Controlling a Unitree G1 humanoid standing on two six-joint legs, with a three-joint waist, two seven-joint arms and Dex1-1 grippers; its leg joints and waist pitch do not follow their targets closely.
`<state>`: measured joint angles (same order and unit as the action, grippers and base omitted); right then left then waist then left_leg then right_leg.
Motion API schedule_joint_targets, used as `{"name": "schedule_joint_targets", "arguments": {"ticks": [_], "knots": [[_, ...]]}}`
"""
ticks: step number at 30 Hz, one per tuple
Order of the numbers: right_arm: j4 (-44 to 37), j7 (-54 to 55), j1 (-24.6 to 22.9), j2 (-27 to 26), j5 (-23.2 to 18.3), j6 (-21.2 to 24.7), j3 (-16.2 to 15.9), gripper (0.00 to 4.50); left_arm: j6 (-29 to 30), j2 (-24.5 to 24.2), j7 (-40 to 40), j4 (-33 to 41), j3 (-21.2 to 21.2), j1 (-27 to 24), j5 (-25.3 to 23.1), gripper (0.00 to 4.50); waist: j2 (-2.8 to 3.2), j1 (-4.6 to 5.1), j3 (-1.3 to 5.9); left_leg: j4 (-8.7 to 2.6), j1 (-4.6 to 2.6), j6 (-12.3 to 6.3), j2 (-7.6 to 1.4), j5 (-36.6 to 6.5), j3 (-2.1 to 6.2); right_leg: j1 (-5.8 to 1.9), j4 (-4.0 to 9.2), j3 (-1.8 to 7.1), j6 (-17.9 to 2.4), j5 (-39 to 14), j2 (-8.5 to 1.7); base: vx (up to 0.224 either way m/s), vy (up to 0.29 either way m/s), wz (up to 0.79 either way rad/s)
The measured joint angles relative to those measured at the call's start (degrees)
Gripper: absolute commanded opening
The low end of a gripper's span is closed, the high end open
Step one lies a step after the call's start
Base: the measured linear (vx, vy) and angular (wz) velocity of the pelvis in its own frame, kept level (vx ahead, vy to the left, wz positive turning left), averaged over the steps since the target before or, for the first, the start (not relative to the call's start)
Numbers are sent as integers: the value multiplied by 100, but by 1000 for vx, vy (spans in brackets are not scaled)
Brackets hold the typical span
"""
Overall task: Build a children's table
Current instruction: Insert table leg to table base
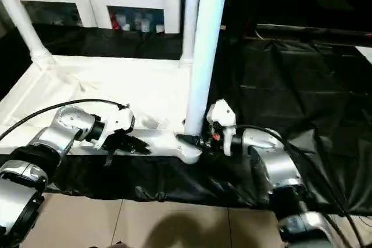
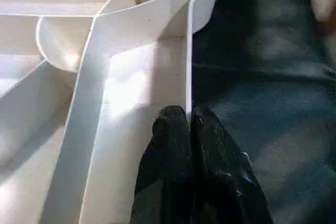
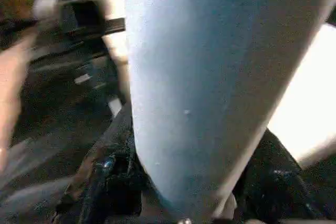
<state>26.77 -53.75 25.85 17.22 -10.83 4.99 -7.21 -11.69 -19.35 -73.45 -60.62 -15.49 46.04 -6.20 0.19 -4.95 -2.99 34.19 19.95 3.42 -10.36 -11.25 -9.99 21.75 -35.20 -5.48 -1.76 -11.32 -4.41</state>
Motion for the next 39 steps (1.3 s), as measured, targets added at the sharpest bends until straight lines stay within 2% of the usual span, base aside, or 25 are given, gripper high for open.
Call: {"name": "schedule_joint_targets", "arguments": {"ticks": [6,9,13,17,23,28,29,32,34,37,39], "knots": [[1278,2246,748,-606,252,-146,523,188,815,778,1656,-107,110,235,-138,0,5,60,-3,0,2,6,9,5,0,9,26,5,-5,5,-2,0,0,0],[1722,2905,1077,-804,256,-133,704,188,1063,1005,2064,-78,139,277,-149,0,8,62,-2,0,3,6,9,5,0,9,25,5,-14,38,-2,0,0,0],[1995,3080,1304,-901,258,-111,796,188,1148,1040,2122,16,125,275,-204,0,13,66,2,-11,4,6,7,5,1,10,23,2,-24,47,-2,0,0,0],[2219,3076,1477,-975,373,-113,816,188,1259,976,2104,206,102,196,-243,0,7,140,6,-13,8,6,7,5,1,8,25,3,-21,44,-1,0,0,0],[2438,3074,1615,-1011,460,-160,811,188,1298,937,2104,237,98,182,-254,0,1,179,10,-14,4,6,7,5,1,8,26,3,-19,43,-1,0,0,0],[2621,3057,1669,-1037,555,-409,789,188,1299,911,2104,280,98,162,-265,0,2,198,10,-14,4,6,7,4,1,14,26,3,6,28,-1,0,0,0],[2636,3033,1669,-1038,568,-448,790,244,1299,904,2104,302,98,150,-266,0,3,201,9,-15,4,6,7,5,1,14,26,3,6,28,-1,0,0,0],[2781,2982,1649,-1044,585,-536,817,264,1286,905,2012,340,94,143,-260,0,8,192,5,-19,8,6,7,4,1,23,27,3,4,29,-1,0,0,0],[2813,2963,1641,-1044,582,-590,856,302,1247,899,1928,365,95,140,-252,0,16,170,-2,-28,15,7,8,5,0,30,28,2,-13,39,-1,0,0,0],[2865,2837,1641,-1046,573,-693,858,313,1126,860,1797,411,96,105,-240,0,21,156,-5,-41,17,7,7,5,-2,33,29,1,-8,27,-1,0,0,0],[2867,2678,1638,-1045,569,-759,874,345,1005,791,1715,453,103,55,-224,0,21,158,-5,-47,22,6,7,5,-2,41,29,1,-10,20,-1,0,0,0]]}}
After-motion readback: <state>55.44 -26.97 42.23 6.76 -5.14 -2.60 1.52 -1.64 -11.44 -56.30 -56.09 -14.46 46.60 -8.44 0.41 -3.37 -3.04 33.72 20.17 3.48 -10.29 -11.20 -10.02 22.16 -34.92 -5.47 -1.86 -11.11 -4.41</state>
